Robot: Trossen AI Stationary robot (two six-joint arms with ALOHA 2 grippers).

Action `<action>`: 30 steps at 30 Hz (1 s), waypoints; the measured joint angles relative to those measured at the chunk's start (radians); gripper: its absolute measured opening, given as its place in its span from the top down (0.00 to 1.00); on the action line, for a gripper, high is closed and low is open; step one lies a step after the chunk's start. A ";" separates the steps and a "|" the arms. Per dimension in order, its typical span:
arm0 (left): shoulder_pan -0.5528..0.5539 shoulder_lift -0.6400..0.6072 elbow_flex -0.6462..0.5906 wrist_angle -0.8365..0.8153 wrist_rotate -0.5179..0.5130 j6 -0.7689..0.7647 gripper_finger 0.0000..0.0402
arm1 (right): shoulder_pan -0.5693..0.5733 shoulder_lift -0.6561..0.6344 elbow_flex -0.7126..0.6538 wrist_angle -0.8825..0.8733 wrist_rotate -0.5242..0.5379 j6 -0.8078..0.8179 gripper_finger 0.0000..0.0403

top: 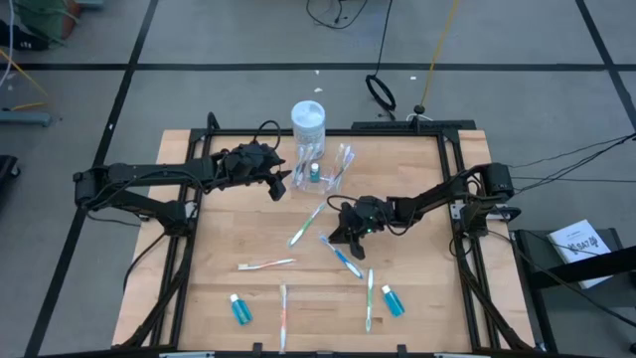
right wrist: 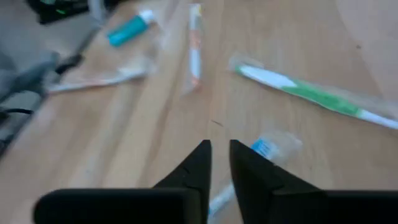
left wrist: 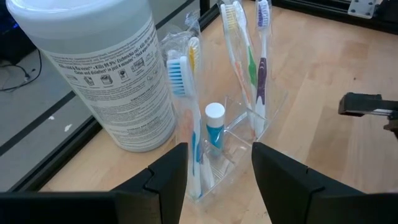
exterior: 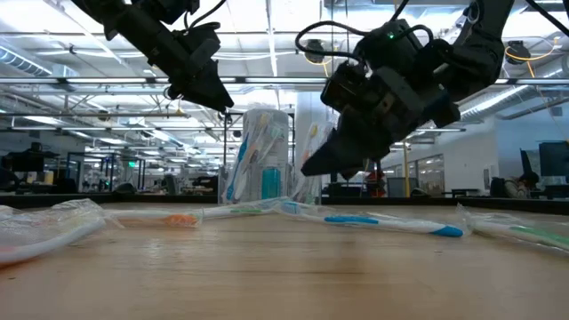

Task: Pick & Place toothbrushing station
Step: Put the blue toothbrush into the transparent organizer

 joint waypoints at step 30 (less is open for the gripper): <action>-0.001 0.000 0.000 0.000 0.004 0.000 0.54 | 0.031 0.167 0.002 0.090 0.110 -0.078 0.81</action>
